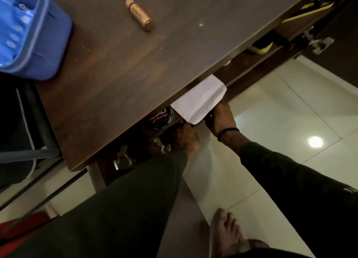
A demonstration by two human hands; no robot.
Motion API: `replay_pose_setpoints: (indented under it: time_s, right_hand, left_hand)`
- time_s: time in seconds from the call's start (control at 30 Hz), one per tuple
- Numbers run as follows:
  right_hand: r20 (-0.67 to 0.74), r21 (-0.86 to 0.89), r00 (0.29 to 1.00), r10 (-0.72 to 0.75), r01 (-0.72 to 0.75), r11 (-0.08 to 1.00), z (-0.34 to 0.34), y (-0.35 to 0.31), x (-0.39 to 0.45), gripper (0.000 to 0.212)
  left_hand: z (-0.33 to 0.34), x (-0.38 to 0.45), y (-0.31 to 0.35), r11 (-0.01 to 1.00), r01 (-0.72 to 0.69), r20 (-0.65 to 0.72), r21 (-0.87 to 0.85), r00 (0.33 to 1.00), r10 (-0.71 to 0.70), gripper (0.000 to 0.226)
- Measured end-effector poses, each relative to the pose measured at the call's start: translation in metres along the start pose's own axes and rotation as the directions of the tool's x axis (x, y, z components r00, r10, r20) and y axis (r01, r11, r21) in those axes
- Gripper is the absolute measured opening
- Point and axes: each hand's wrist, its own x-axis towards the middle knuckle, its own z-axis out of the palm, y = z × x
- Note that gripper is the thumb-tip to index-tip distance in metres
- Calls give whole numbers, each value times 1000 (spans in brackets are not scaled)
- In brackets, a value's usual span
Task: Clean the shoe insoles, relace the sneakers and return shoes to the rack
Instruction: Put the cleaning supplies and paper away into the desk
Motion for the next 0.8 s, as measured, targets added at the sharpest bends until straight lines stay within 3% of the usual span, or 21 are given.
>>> replay_pose_setpoints:
  time_s: [0.07, 0.2, 0.33, 0.43, 0.5, 0.57, 0.63, 0.7, 0.8]
  right_hand:
    - [-5, 54, 1000, 28, -27, 998, -8, -2, -13, 44]
    - [-102, 153, 992, 75, -59, 986, -41, -2, -63, 54]
    - [-252, 155, 967, 46, -7, 988, -104, -14, -106, 44]
    - [-426, 69, 903, -54, 92, 993, -168, -47, -98, 33]
    - [-551, -17, 812, -191, 218, 976, -215, -82, -76, 26]
    - [-616, -99, 722, -315, 326, 940, -253, -119, -51, 19]
    - [-579, -147, 719, -385, 372, 916, -281, -157, -23, 14]
    - [-491, -113, 810, -321, 306, 945, -292, -182, 16, 16]
    - [-362, -112, 927, -99, 63, 992, -293, -201, 82, 47]
  left_hand:
    - [-2, -6, 8, 1000, -24, 83, -6, 996, 25, 67]
    - [-23, -32, 27, 983, -73, 310, 168, 951, 17, 70]
    - [-74, -93, 48, 857, -427, 520, 288, 821, 235, 50]
    - [-134, -147, 62, 768, -577, 542, 277, 754, 371, 45]
    - [-190, -176, 76, 819, -550, 518, 165, 755, 402, 51]
    - [-239, -184, 89, 844, -522, 330, 124, 824, 461, 51]
    - [-280, -171, 92, 853, -497, -78, 159, 855, 512, 49]
    - [-305, -152, 86, 899, -425, -339, 110, 834, 436, 44]
    - [-318, -129, 72, 967, -253, -408, 10, 882, 235, 61]
